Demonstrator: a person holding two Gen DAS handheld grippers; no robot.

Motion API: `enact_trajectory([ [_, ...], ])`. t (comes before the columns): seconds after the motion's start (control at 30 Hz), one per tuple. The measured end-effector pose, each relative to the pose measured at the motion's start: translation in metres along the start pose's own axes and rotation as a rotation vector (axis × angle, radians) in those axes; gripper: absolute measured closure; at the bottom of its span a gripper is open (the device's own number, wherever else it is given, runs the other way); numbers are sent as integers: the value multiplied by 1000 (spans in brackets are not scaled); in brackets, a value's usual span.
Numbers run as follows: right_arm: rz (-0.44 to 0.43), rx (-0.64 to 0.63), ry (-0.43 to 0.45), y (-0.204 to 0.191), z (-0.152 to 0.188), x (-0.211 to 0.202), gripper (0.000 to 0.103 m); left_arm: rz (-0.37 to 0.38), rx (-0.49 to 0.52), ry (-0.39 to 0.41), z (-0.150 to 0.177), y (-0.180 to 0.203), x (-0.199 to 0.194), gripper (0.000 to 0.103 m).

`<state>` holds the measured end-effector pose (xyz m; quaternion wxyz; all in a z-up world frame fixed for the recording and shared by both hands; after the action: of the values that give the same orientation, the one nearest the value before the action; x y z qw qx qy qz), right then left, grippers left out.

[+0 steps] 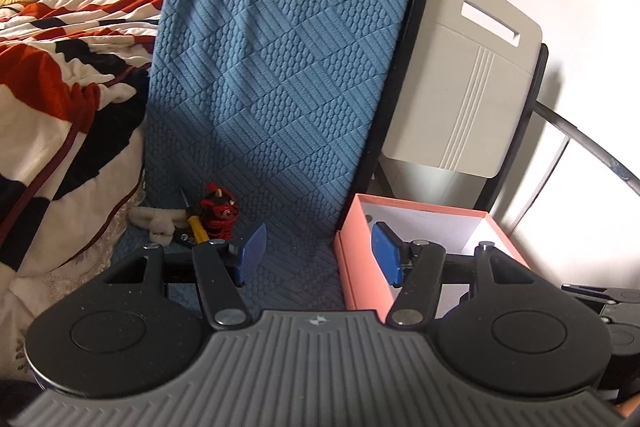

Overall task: Organize rigid objects
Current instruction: 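Withdraw both tools from the box back toward the cushion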

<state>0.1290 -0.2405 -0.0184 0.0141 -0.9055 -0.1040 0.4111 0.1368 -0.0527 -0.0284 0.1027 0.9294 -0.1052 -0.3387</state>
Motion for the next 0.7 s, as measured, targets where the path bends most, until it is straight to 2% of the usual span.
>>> enact_trajectory([
  [0.2,-28,-37,-19,-24,15,16,71,-21,-2,-6,13,-18,4,39],
  [0.7,-47,-42,-79,-57,51,50,71,3,-21,-87,58,-60,21,39],
])
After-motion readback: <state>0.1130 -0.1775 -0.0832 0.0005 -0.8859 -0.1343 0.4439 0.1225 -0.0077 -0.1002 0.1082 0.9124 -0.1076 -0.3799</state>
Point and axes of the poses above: each gripper's, at about its wrist camera, not at the fingertips, and x roughly the way its jaws point, y to its right, z to its underside, the point moved 6 cm from there along x, roughly the way its jaws point, and after that the axes turned 8 degrees about -y, right-handed, at the moved point
